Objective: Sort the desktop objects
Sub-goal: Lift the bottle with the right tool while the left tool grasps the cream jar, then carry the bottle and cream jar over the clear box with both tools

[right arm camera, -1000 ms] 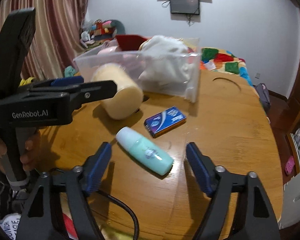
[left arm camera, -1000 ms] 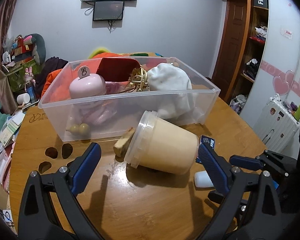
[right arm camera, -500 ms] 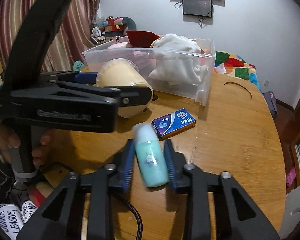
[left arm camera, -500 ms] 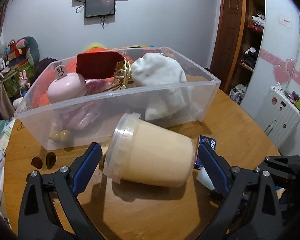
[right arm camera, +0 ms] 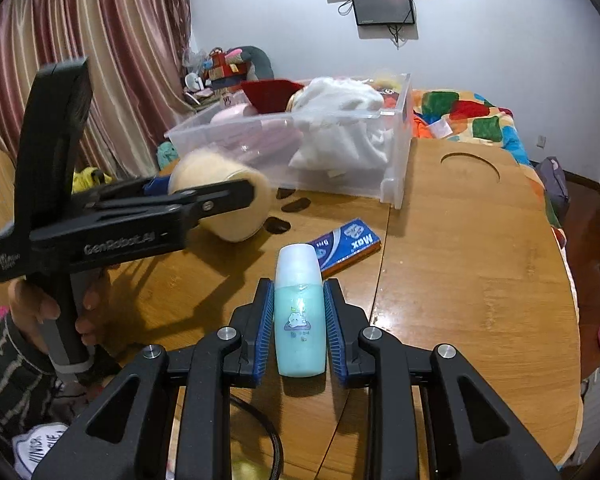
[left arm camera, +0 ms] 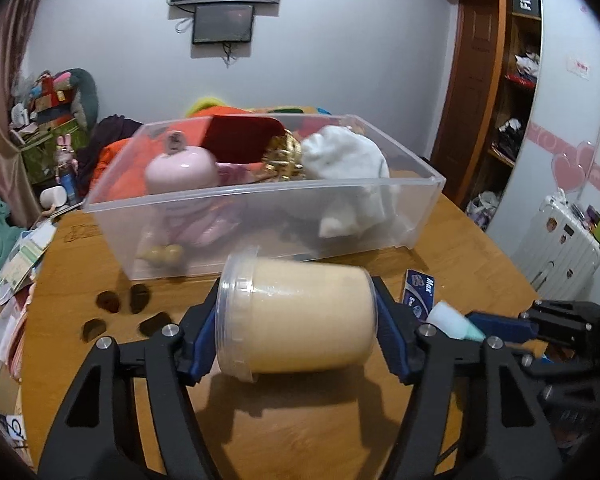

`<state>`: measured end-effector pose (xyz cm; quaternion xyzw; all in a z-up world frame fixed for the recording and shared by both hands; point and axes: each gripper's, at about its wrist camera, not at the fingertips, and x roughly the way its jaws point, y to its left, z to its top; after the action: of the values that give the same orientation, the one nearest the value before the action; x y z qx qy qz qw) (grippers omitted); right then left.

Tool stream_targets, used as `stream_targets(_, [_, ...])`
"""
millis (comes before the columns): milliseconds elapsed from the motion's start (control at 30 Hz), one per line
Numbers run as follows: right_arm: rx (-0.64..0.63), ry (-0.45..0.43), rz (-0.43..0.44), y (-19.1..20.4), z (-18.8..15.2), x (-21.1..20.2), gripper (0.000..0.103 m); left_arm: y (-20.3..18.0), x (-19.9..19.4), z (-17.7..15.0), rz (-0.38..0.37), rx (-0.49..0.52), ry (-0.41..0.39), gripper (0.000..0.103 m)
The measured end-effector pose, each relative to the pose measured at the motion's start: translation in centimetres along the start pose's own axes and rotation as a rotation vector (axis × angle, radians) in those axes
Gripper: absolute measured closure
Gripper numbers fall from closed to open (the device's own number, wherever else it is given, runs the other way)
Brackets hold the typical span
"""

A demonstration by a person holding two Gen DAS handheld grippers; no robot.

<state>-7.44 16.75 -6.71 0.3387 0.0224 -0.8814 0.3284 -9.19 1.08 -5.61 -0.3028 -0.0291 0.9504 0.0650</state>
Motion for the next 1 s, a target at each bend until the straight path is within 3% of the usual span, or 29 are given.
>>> stream_targets(467, [0.074, -0.046, 0.026, -1.6, 2.4, -1.6, 0.08, 4.0, -3.5, -1.1, 0.038, -0.109, -0.043, 0.037])
stream_targets(1000, [0.022, -0.149, 0.035, -2.3, 9.3, -2.4, 0.08, 5.3, -5.5, 3.8, 0.067, -0.112, -0.158, 0.037])
